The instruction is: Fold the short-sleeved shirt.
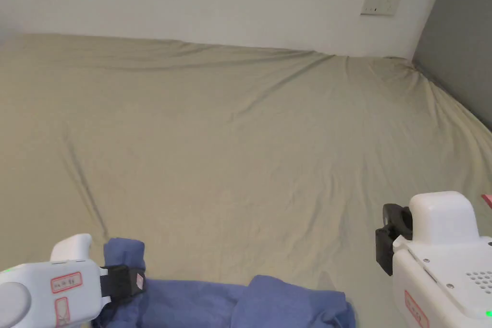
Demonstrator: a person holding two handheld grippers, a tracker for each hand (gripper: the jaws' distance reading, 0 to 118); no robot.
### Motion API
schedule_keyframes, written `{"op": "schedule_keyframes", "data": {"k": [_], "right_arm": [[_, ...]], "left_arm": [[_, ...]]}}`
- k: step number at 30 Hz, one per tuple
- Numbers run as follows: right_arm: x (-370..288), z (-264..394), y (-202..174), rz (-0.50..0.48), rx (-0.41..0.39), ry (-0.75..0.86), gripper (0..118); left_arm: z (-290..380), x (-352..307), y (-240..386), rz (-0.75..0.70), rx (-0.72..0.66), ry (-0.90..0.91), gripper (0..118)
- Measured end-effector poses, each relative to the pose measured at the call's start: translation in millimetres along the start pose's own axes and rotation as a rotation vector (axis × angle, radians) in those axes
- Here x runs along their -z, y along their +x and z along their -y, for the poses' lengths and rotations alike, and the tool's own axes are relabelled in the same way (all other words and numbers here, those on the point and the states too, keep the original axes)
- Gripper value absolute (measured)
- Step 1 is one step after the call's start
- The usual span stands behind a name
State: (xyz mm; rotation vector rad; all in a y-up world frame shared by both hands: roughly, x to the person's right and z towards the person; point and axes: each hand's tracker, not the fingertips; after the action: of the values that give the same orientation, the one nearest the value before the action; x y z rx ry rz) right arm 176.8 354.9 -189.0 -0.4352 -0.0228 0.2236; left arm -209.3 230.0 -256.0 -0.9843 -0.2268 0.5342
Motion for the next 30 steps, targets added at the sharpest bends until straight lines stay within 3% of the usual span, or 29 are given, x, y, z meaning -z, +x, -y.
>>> {"op": "schedule_keyframes", "data": {"k": [5, 7, 8, 10, 11, 13, 14, 17, 19, 20, 21, 23, 30], "right_arm": [[-3.5, 3.3, 8.0, 0.018, -0.005, -0.005, 2], [-5.6, 4.6, 11.6, 0.018, 0.023, 0.003, 2], [-6.9, 4.6, 14.1, 0.004, 0.036, 0.007, 2], [-8.5, 3.4, 17.7, 0.003, 0.046, 0.009, 2], [-8.4, 3.0, 18.2, 0.006, 0.043, 0.011, 2], [-7.2, 1.8, 18.7, 0.016, 0.028, 0.011, 2], [-6.4, 0.8, 19.0, 0.016, 0.027, 0.01, 2], [-3.9, -2.2, 19.9, 0.005, 0.032, 0.007, 2], [-2.9, -3.2, 17.8, 0.002, 0.021, 0.017, 2], [-1.9, -3.8, 15.7, 0.004, 0.018, 0.019, 2], [-0.8, -4.4, 14.1, 0.001, 0.017, 0.02, 2], [0.6, -4.2, 11.3, -0.012, 0.025, 0.021, 2], [4.2, -0.8, -0.1, -0.021, 0.001, 0.0, 2]], "left_arm": [[11.9, 74.1, 11.4, -0.096, 0.004, -0.077, 11], [17.8, 100.7, 14.0, -0.12, 0.019, -0.126, 19], [20.4, 110.6, 15.7, -0.14, 0.016, -0.16, 32], [25.9, 120.4, 19.2, -0.078, -0.053, -0.159, 95], [26.7, 120.5, 19.1, 0.001, -0.101, -0.164, 95], [26.2, 114.2, 22.0, 0.203, -0.186, -0.194, 117], [24.1, 106.5, 17.9, 0.304, -0.22, -0.169, 116], [12.4, 78.5, 3.4, 0.319, -0.18, -0.113, 116], [6.5, 49.5, -12.6, 0.233, -0.095, -0.006, 112], [4.5, 37.8, -18.4, 0.178, -0.061, 0.039, 103], [3.9, 25.7, -16.7, 0.111, -0.023, 0.084, 74], [6.7, 15.1, -24.3, -0.013, 0.048, 0.147, 0], [58.7, 65.1, 8.9, -0.181, 0.388, 0.134, 0]]}}
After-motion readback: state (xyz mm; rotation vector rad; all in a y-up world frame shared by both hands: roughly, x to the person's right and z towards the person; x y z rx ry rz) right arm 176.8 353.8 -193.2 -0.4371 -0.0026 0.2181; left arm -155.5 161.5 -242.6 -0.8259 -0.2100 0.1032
